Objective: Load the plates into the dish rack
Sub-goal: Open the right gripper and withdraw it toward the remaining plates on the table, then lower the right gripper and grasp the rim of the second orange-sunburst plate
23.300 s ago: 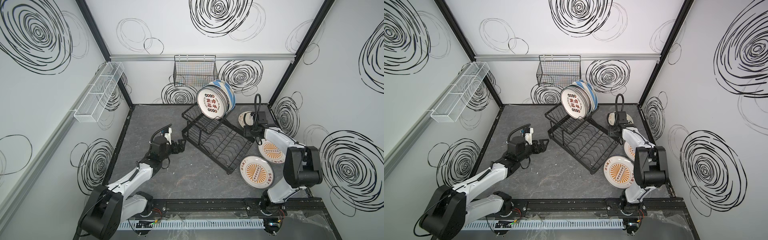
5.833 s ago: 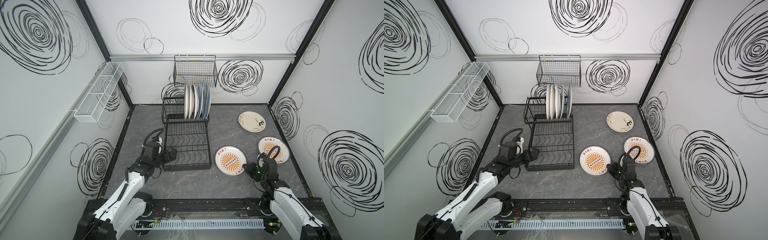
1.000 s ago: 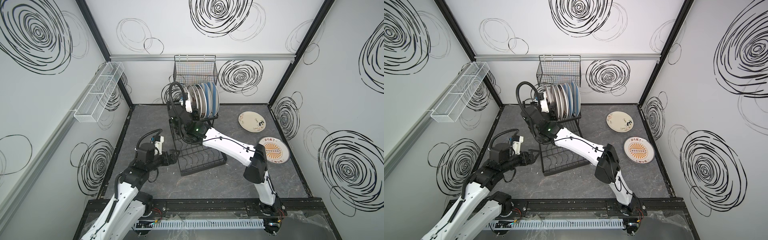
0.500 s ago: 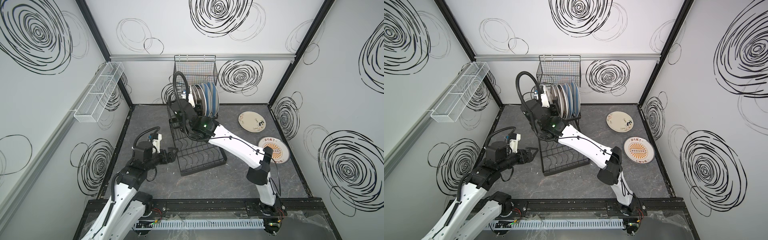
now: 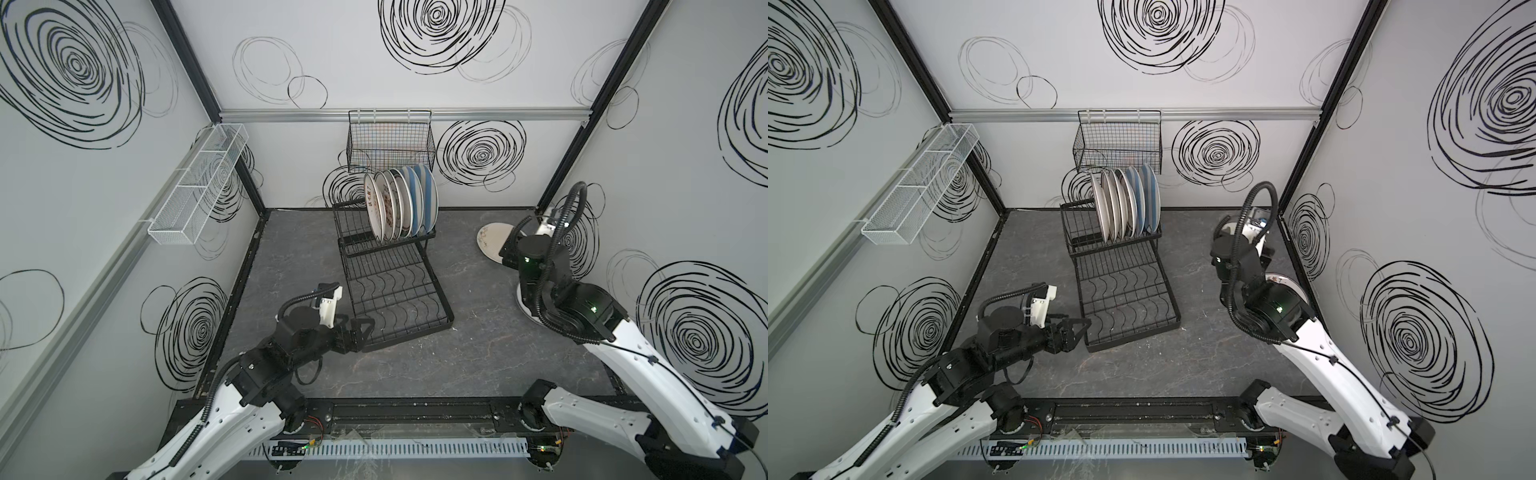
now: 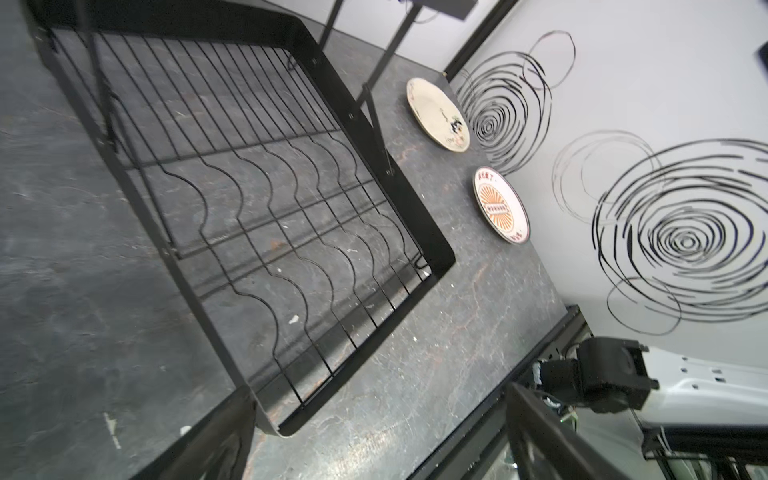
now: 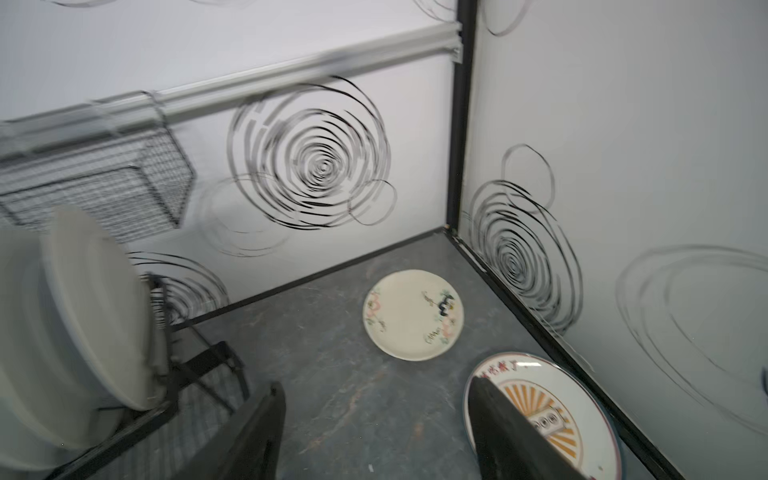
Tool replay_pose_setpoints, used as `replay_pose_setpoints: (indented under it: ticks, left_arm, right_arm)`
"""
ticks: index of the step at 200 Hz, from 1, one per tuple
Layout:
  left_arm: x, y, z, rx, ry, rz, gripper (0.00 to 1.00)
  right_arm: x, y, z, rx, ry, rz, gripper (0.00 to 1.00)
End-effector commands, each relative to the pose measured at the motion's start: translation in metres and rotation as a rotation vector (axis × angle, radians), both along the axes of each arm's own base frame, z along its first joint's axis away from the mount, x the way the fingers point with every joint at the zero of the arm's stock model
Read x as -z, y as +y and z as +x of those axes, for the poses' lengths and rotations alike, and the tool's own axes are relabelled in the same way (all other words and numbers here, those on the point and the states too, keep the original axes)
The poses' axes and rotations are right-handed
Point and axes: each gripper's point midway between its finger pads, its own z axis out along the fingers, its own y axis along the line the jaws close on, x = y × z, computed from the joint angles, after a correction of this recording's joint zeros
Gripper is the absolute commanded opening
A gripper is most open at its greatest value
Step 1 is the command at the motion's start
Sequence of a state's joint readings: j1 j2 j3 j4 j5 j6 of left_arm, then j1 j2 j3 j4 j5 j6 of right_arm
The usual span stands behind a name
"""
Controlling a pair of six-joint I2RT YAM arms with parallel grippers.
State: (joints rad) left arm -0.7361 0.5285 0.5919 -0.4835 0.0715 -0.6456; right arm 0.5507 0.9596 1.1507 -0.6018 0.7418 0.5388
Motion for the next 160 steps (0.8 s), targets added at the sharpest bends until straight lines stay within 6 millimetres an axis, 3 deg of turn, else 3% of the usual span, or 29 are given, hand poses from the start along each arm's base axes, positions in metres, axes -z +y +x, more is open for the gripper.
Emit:
replay_pose_setpoints:
  ticks: [1,30,72,125,160]
  left_arm:
    - [0.007,-0.01,0.009,-0.058,-0.016,-0.006,0.96]
    - [0.009,-0.037,0.007,0.0,-0.036,0.013,0.96]
    - [0.002,-0.055,0.01,0.05,-0.071,-0.018,0.96]
    - [0.008,-0.055,0.011,0.05,-0.077,-0.011,0.96]
    - [0.008,-0.049,0.014,0.027,-0.083,0.007,0.96]
  right_arm:
    - [0.1,-0.014,0.006,-0.025,0.241,0.084,0.79]
    - [0.181,-0.052,0.007,0.023,0.373,0.16,0.82]
    - [0.255,-0.076,0.004,0.047,0.498,0.274,0.84]
    - [0.296,-0.078,0.014,0.049,0.679,0.287,0.87]
    - [0.3,-0.077,0.023,0.037,0.677,0.292,0.87]
